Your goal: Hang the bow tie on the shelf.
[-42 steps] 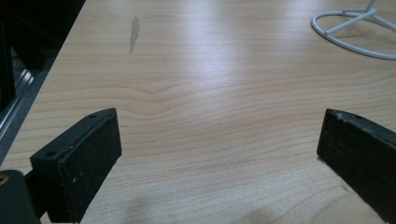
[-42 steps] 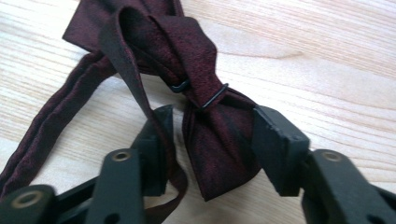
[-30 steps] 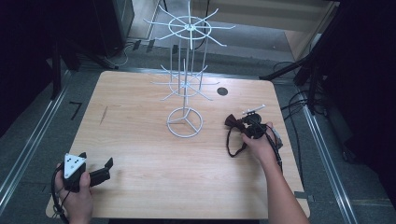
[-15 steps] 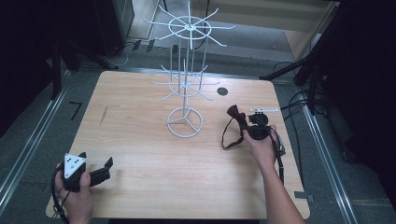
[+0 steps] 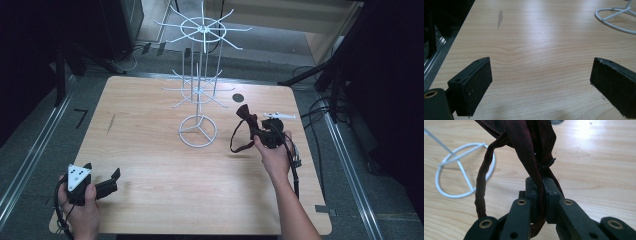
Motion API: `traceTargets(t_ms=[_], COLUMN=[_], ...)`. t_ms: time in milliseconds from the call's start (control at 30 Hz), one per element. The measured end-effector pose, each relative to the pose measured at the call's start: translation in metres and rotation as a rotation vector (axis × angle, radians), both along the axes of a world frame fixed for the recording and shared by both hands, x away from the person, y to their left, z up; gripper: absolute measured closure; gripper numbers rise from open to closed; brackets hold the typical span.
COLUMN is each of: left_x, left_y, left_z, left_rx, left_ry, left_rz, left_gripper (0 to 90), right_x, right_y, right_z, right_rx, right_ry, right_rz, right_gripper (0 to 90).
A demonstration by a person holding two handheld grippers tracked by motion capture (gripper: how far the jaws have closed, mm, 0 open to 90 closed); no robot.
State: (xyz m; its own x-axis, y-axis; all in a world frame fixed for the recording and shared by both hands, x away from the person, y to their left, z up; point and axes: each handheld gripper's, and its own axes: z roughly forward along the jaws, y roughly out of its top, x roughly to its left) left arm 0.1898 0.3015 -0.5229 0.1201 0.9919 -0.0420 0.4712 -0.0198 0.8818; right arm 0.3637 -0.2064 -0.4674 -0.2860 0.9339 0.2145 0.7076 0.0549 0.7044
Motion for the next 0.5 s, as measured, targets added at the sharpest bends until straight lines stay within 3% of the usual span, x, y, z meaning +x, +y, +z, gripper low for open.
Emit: traceTargets(t_ms=[300, 367, 500], left_x=[0.0, 0.0, 0.0], left_y=[0.0, 0.0, 0.001], left_z=[0.0, 0.0, 0.0], left_rx=[-0.009, -0.009, -0.011], left_ry=[-0.001, 0.0, 0.001], left_rz=[0.004, 0.005, 0.005], left_gripper=[4.6, 4.6, 4.6], right_x=[-0.006, -0.007, -0.009], right_y=[0.011, 0.013, 0.015], right_z=[0.02, 0.025, 0.031], right_rx=[0.049, 0.082, 0.084], right_ry=[-0.04, -0.046, -0.058], right_rz=[0.035, 0.045, 0.049], right_gripper=[85.5, 85.5, 85.5])
